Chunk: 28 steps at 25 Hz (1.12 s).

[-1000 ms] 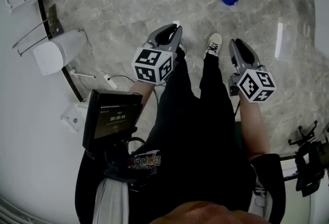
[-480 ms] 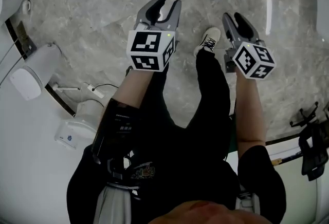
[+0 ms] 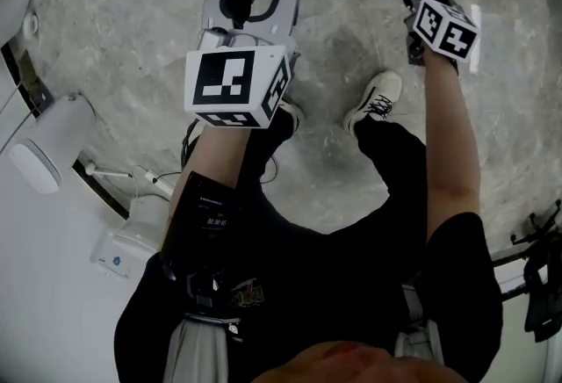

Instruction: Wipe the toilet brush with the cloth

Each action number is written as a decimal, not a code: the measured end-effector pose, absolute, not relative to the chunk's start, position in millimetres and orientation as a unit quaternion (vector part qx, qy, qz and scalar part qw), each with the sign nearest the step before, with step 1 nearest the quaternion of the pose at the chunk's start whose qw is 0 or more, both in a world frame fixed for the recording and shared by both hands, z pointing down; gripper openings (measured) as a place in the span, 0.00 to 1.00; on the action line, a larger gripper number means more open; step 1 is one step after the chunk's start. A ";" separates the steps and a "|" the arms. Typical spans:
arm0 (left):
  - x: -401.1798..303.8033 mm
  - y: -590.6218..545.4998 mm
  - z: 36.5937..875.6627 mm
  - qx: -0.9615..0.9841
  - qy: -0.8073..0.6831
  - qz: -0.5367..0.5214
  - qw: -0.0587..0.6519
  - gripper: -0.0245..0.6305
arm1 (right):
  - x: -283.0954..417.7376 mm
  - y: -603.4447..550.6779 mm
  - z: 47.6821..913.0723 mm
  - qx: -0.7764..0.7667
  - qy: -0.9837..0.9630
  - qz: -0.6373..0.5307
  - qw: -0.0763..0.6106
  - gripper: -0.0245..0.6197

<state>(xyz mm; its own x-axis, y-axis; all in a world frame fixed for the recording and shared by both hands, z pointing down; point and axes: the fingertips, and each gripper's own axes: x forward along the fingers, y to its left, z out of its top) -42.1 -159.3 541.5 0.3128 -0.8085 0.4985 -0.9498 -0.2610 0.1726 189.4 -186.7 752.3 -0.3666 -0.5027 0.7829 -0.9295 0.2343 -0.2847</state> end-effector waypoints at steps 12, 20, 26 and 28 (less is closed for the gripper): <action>-33.2 -224.7 555.5 0.841 -0.520 0.091 0.113 0.38 | 231.0 -253.2 950.3 0.519 -0.670 0.443 0.291 0.54; -23.7 -239.6 579.4 0.840 -0.514 0.127 0.122 0.21 | 227.9 -258.2 981.0 0.479 -0.672 0.432 0.365 0.25; -20.3 -240.1 587.1 0.840 -0.506 0.142 0.138 0.22 | 131.5 -310.8 929.8 0.371 -0.782 0.316 0.389 0.20; -15.2 -237.3 589.5 0.845 -0.495 0.142 0.142 0.22 | 71.5 -318.4 905.2 0.301 -0.836 0.281 0.362 0.20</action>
